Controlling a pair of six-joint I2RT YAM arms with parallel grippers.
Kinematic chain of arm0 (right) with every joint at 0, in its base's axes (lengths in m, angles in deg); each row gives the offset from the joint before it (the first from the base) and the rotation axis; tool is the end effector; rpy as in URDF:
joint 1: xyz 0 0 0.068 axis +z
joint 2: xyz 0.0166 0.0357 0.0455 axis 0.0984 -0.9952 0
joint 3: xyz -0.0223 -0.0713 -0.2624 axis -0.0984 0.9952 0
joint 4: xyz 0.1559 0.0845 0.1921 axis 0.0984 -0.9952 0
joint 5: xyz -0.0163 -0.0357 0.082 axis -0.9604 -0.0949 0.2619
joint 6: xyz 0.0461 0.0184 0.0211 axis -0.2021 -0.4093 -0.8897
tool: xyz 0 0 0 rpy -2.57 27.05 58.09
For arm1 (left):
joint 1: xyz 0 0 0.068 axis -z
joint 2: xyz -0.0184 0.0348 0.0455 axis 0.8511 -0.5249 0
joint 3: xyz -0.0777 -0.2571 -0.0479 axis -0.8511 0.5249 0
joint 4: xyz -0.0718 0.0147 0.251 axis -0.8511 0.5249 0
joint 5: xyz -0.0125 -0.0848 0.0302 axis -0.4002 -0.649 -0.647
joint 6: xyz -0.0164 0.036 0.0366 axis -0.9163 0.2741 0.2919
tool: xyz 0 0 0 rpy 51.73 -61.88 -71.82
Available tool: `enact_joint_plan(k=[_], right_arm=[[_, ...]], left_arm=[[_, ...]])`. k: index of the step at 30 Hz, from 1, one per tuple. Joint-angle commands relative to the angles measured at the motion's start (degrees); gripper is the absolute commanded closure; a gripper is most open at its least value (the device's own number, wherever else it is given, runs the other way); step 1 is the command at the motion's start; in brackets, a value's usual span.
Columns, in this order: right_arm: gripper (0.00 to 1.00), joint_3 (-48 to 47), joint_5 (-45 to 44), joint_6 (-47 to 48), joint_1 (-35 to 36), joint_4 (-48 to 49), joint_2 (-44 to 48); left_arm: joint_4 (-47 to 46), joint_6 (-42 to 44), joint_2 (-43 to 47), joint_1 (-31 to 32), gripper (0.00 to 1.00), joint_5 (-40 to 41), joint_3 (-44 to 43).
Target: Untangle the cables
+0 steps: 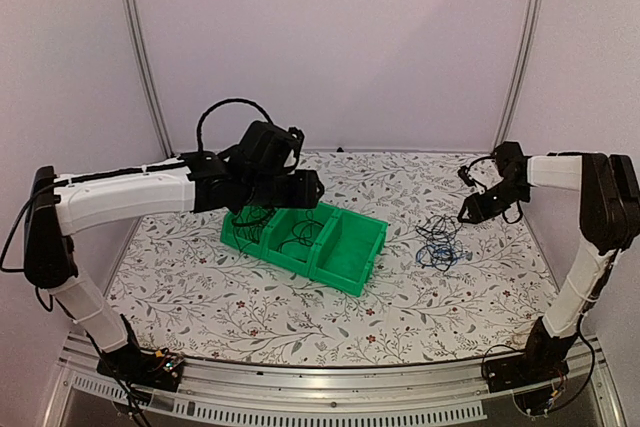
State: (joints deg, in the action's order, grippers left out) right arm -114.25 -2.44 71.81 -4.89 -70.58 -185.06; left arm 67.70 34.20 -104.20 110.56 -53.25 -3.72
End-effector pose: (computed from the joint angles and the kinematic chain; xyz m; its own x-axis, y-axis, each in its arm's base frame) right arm 0.3499 0.0169 0.1826 -0.7957 -0.3591 -0.4878 -0.4810 0.8640 0.1485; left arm 0.2362 -0.2904 0.2895 -0.6846 -0.0465 -0.7275 0.3027 0.8897 -0.3418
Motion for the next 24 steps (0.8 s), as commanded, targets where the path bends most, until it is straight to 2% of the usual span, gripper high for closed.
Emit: enact_joint_plan(k=[1, 5, 7, 10, 13, 14, 19, 24], right_arm=[[0.55, -0.9, -0.5, 1.6, 0.1, 2.3, -4.0], [0.55, -3.2, -0.6, 1.4, 0.1, 4.0, -7.7], [0.58, -3.9, -0.5, 1.6, 0.1, 5.4, -9.1], [0.72, -4.3, 0.7, 1.8, 0.1, 6.7, -9.9], [0.96, -2.4, 2.0, 2.5, 0.1, 8.6, -7.4], [1.00, -2.1, 2.5, 3.0, 0.1, 8.5, -6.4], [1.00, -2.3, 4.8, 4.7, 0.1, 4.8, 4.3], [1.00, -9.4, 12.8, 5.2, 0.5, -2.8, 18.9]], left_arm=[[0.2, 1.0, -0.2, 1.4, 0.44, 1.1, -3.2], [0.2, 0.9, -0.2, 1.8, 0.45, 1.3, -4.3], [0.2, 0.8, -0.3, 2.0, 0.45, 1.4, -4.8], [-0.1, 1.1, -1.0, 2.1, 0.45, 1.3, -5.9], [-2.0, 2.4, -2.8, 2.2, 0.45, 0.0, -6.9], [-2.6, 2.7, -3.5, 2.2, 0.45, -0.4, -7.6], [-7.1, 7.0, -7.2, 3.4, 0.45, -3.3, -12.2], [-17.2, 14.5, -9.3, 6.0, 0.39, -8.5, -14.9]])
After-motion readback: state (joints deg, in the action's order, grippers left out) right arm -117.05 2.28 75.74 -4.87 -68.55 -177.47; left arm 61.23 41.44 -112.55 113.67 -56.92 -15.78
